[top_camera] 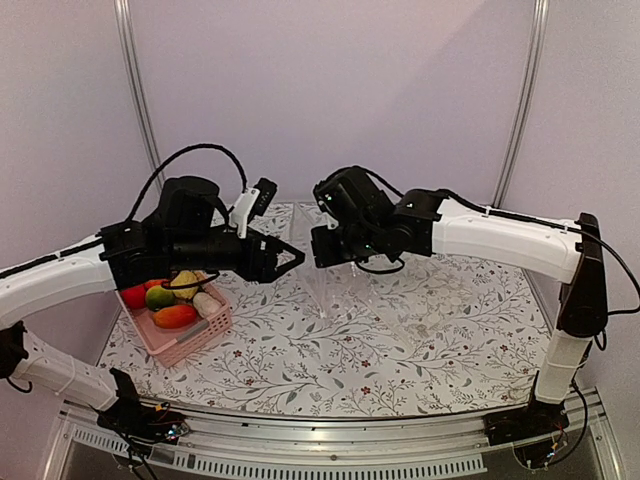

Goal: Place the food in the zip-top bag and seal the zipper
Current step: Open the zipper food storage bag at the center of the board, then pick up the fake fruit from the bin, then place the fake fruit in the zipper food storage bag.

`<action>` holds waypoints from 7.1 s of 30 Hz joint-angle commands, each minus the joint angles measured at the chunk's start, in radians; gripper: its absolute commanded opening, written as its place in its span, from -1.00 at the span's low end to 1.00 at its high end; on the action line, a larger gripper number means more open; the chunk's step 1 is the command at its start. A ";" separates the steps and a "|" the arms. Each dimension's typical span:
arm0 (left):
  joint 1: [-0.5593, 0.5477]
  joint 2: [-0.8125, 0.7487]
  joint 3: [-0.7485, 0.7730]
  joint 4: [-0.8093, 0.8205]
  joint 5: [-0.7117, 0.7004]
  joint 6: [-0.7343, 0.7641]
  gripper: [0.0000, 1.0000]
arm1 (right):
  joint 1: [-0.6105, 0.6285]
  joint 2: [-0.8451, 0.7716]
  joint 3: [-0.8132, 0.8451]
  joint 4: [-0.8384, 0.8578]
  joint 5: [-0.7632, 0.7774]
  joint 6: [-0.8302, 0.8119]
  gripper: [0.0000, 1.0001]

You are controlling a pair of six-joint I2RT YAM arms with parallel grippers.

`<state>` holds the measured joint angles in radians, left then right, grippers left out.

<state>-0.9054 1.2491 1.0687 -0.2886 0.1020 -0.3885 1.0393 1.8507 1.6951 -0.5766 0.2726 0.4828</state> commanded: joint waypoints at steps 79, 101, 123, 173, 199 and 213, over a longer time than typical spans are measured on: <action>0.936 0.368 0.072 -0.361 -0.118 0.008 0.26 | -0.007 0.022 0.020 0.038 -0.096 -0.005 -1.00; 0.934 0.251 0.033 -0.394 -0.165 0.043 -0.17 | -0.006 0.015 0.017 0.040 -0.098 -0.002 -1.00; 0.657 -0.230 0.027 -0.442 0.291 0.000 -0.24 | -0.007 0.018 0.033 0.042 -0.105 -0.047 -1.00; 0.314 -0.006 0.108 -0.259 0.462 -0.250 -0.26 | -0.001 0.004 0.037 0.048 -0.095 -0.061 -1.00; 0.297 0.106 0.092 -0.157 0.366 -0.359 -0.21 | 0.025 0.024 0.044 0.122 -0.196 -0.013 -1.00; 0.267 0.158 0.135 -0.218 0.270 -0.319 0.16 | 0.025 0.034 0.044 0.122 -0.185 0.012 -1.00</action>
<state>-0.6220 1.4048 1.1633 -0.4889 0.4000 -0.7292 1.0557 1.8603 1.7142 -0.4629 0.0738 0.4793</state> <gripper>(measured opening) 0.543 0.005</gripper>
